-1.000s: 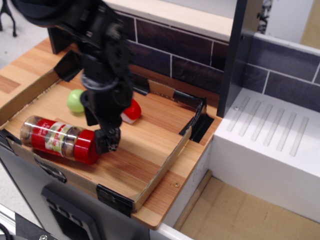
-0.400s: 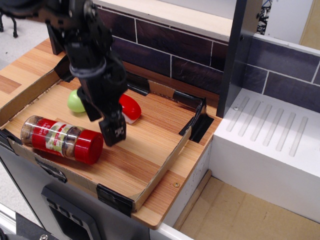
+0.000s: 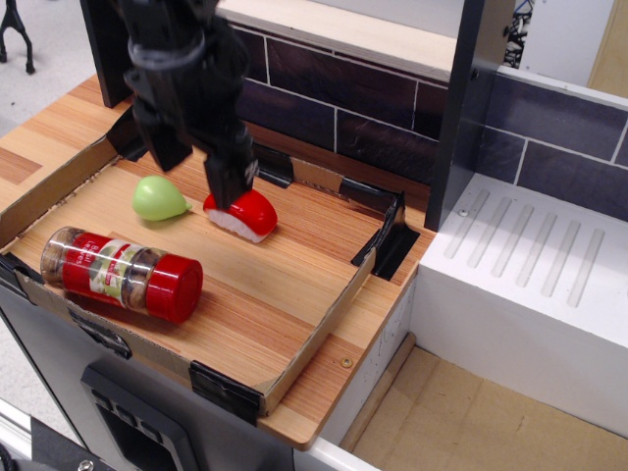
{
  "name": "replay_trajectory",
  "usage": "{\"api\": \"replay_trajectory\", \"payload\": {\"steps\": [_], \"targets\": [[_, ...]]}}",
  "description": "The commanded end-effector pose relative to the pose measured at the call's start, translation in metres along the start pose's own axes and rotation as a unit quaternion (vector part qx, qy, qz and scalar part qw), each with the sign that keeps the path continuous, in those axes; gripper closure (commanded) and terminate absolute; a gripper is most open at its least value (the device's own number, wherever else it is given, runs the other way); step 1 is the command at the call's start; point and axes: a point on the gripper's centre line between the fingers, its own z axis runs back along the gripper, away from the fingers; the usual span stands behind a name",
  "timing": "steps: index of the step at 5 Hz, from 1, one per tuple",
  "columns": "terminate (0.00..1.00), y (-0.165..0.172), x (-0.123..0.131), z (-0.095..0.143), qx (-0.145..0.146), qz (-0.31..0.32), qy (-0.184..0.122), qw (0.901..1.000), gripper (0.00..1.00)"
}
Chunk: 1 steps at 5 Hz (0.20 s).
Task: Topple basil bottle
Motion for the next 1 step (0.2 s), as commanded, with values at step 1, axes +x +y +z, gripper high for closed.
{"api": "replay_trajectory", "payload": {"steps": [1], "targets": [[1.0, 0.0035, 0.0086, 0.0165, 0.012, -0.002, -0.025, 0.9996, 0.0]]}}
